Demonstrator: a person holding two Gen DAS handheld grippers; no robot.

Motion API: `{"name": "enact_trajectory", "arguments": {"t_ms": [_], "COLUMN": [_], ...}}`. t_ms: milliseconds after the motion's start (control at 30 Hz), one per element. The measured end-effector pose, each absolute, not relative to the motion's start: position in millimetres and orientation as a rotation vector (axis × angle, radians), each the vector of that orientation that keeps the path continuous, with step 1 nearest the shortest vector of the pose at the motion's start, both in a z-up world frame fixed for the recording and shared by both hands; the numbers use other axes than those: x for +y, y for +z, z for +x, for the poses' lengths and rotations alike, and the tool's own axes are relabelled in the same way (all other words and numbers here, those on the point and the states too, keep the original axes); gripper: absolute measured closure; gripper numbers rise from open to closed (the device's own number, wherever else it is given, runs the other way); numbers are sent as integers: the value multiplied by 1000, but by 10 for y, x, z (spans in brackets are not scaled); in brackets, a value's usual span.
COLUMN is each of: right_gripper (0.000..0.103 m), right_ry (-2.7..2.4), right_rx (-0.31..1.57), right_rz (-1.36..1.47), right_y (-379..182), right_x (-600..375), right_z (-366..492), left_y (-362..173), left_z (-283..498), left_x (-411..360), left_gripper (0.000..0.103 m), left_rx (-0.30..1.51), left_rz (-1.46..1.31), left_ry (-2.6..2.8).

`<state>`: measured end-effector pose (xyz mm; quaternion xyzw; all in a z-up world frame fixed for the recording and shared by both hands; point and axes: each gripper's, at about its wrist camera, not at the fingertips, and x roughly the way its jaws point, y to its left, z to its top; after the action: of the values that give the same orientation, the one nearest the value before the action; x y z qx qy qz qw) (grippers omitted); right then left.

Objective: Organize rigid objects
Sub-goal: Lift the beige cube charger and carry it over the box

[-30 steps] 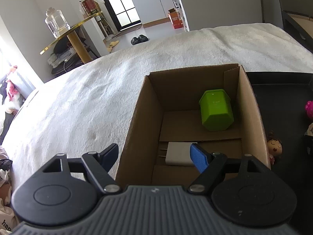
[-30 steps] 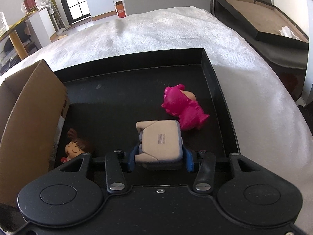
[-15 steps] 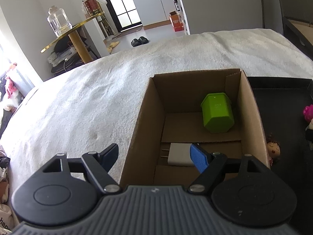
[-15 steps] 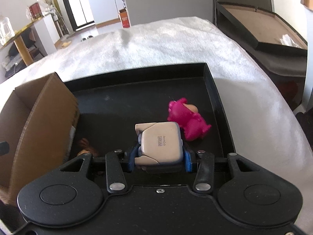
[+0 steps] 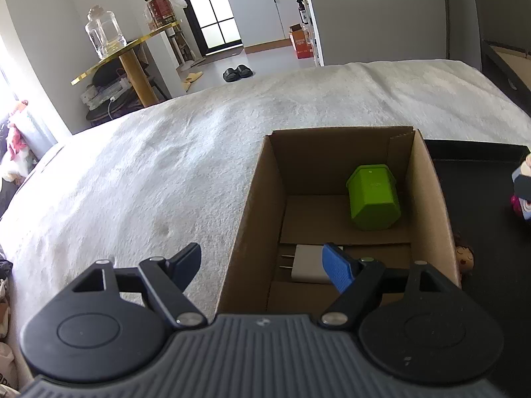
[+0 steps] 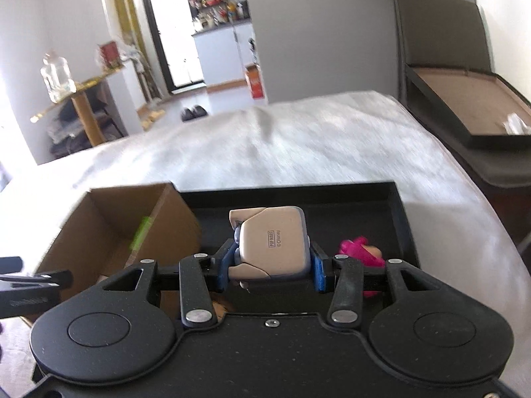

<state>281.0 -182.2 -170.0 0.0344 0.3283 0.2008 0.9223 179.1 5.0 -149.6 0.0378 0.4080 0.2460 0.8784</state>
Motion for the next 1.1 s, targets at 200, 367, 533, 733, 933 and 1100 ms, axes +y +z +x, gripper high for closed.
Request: {"name": "enact_trajectory", "arguments": {"t_ms": [200,367,533,733,933,1100], "right_gripper": [59,59,59,59,59,59], "right_ry": [466,516,579,615,649,671], "right_rx": [625,605,573,567,566,579], "right_rz": [83,95,100,86,66,34], "right_y": [-1615,-1557,-1474,-1427,-1401,-1426], "right_x": [-1724,-1647,-1547,-1362,-1171,-1020], "right_z": [2789,2751,2696,2681,2652,2616], "left_y": [-1498,-1506,-1519,-1554,-1608,-1619], "left_z": [1761,1728,1662,1623,1613,1595], "left_x": [103,148,233,352,439,505], "left_gripper": [24,24,25,49,75,89], "left_rx": [850,847,830,824,833,829], "left_rz": [63,45,15,-19,-43,-75], "left_ry": [513,498,491,491,475,449]}}
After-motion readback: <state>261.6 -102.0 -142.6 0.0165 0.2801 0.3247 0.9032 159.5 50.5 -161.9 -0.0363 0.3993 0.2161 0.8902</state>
